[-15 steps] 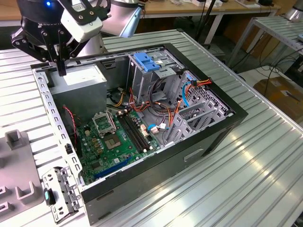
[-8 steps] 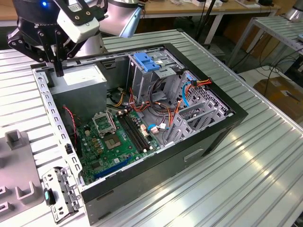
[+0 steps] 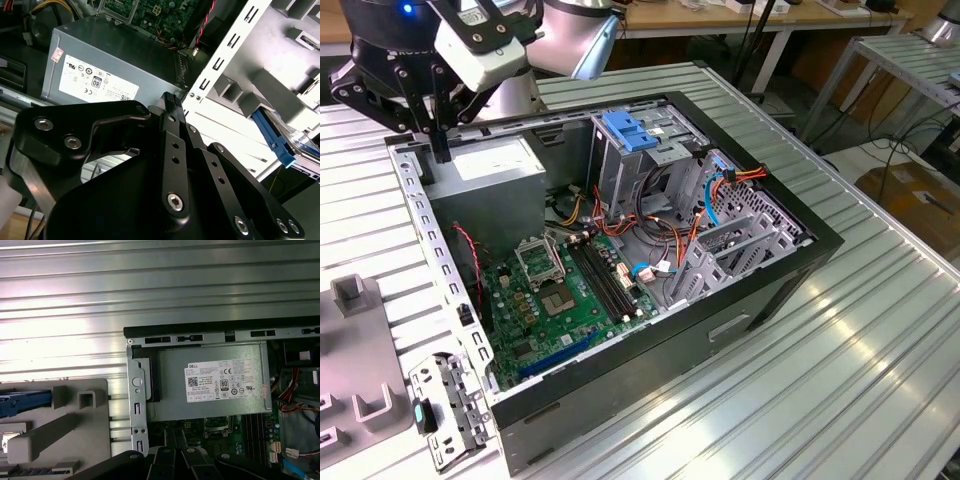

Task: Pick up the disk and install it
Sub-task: 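Reach for the disk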

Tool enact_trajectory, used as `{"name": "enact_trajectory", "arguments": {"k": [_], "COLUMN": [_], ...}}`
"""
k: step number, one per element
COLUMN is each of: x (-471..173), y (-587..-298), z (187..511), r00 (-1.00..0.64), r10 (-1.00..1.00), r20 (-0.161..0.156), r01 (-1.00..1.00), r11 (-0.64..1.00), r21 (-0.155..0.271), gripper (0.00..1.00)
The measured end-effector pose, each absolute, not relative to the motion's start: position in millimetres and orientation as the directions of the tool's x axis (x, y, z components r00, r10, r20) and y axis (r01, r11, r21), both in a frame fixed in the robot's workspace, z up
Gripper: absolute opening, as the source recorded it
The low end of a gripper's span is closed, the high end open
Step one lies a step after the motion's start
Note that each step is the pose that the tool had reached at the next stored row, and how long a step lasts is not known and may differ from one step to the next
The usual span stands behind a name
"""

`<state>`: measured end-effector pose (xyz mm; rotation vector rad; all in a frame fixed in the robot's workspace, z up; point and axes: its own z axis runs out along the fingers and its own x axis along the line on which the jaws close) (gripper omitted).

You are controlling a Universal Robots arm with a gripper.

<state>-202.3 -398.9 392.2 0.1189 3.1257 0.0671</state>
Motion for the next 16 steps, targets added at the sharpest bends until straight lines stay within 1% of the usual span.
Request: {"name": "enact_trajectory", "arguments": {"k": [16], "x": [-220], "y": [-399], "z": [392], "r00": [-0.997], "r10": [0.076], "r20": [-0.009], "r01": [0.076], "r11": [0.996], "r21": [0.043], "gripper": [0.11]}}
